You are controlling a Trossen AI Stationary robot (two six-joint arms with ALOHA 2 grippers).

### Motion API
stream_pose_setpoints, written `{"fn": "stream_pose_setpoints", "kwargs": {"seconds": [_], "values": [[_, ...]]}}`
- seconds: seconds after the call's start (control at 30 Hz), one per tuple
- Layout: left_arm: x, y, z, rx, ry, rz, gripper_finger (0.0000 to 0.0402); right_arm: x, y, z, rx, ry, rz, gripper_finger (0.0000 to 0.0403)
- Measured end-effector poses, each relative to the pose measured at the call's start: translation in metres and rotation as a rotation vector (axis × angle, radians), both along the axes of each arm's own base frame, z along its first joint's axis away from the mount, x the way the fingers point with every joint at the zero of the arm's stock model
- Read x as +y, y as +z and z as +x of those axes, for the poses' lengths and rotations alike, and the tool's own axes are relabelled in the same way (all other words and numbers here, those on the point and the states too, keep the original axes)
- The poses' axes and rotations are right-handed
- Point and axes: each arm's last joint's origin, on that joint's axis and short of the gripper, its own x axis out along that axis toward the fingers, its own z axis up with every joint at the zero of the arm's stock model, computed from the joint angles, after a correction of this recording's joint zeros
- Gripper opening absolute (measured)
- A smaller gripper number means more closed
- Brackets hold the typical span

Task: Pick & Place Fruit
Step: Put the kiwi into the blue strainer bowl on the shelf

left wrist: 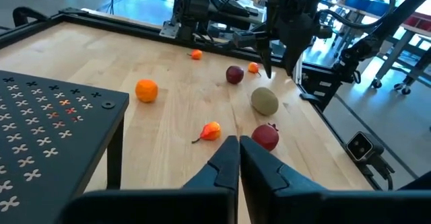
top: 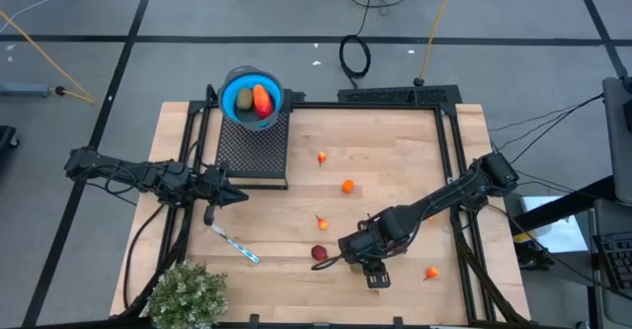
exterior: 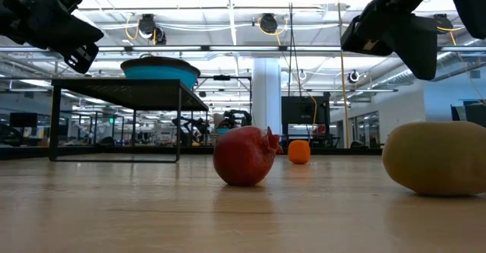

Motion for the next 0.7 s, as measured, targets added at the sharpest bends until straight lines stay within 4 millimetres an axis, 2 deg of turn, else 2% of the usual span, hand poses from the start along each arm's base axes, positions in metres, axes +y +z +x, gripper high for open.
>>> {"fn": "stream_pose_setpoints", "kwargs": {"seconds": [0.3, 0.53, 0.7], "values": [[0.0000, 0.0000, 0.0000, 0.000, 0.000, -0.001, 0.0002, 0.0000, -0.0001, 0.0001, -0.001, -0.002, 0.000, 0.0195], [0.0000, 0.0002, 0.0000, 0.000, 0.000, -0.003, 0.0016, 0.0000, -0.0001, 0.0001, -0.004, 0.005, -0.001, 0.0196], [0.0000, 0.0002, 0.0000, 0.000, 0.000, -0.003, 0.0009, 0.0001, 0.0000, 0.0003, -0.006, 0.004, 0.000, 0.0196]]}}
